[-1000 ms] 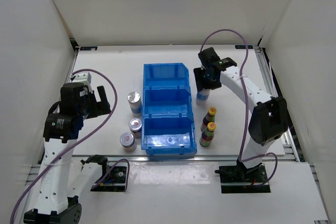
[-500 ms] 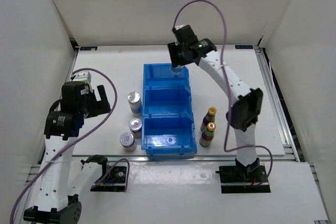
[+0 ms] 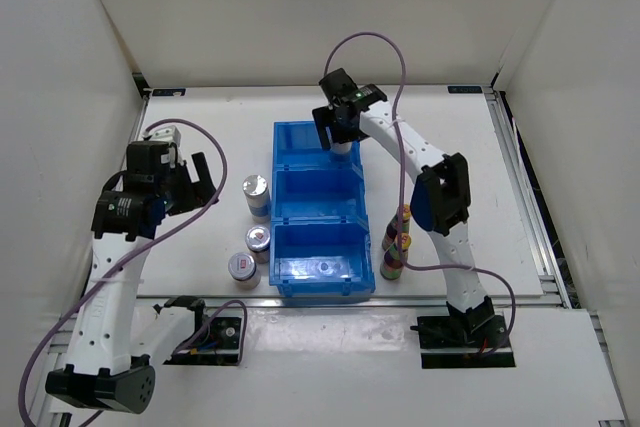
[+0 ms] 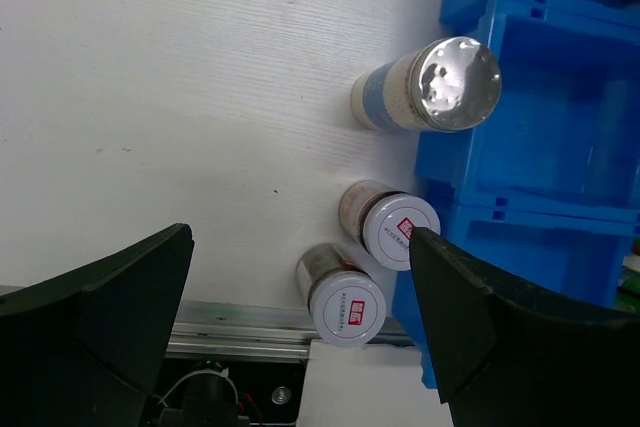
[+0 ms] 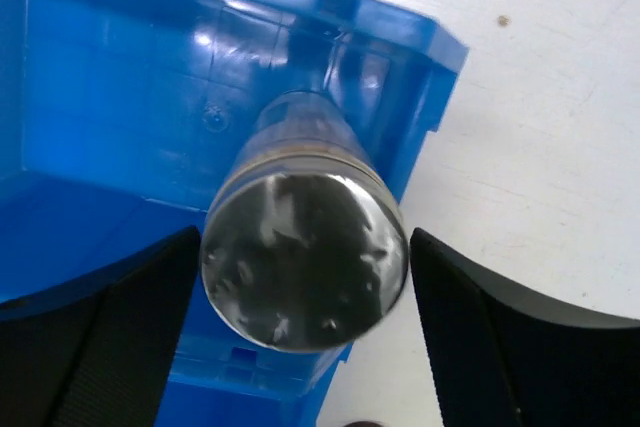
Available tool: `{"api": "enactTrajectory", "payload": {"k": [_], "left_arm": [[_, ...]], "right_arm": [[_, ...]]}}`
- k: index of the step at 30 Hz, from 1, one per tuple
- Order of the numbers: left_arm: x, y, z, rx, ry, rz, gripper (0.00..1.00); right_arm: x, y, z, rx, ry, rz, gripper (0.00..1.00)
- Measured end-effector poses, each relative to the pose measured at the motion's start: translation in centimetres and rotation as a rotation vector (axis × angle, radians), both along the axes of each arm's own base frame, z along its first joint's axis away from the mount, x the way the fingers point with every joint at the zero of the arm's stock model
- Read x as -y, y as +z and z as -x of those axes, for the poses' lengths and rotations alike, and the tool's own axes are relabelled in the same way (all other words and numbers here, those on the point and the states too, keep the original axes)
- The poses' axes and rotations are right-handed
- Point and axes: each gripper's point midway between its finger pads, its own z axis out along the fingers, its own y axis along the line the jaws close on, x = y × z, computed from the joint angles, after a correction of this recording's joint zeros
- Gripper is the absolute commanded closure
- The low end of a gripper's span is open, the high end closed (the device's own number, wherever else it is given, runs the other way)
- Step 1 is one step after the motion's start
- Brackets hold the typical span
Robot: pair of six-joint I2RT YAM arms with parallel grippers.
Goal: Organize the condiment bottles
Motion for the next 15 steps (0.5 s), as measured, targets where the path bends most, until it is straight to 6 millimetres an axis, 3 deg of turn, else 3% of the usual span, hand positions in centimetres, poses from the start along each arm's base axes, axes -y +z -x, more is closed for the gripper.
{"api": "enactTrajectory", "payload": {"k": [1,7,10,15], "left_arm": [[0.2,-0.1,-0.1,-0.003,-0.006,0.009,0.00],[0.5,0.6,-0.6,0.041,0.003,0.035,0.00],[0.6,0.9,-1.4,0.082,-0.003,0.040,0.00],[2.2,0.1,-4.0,0.083,-0.071,0.070,0.00]], "right_arm": [[0.2,0.3,-0.1,0.003,-0.006,0.001,0.00],[0.5,3.8,-0.9,0.073,-0.065,-0.030,0.00],[0.5,7.9,-1.0,0.136,-0.083,-0.083,0.00],[1.4,17.4,-0.6,0.297,-0.101,-0.205,0.00]]}}
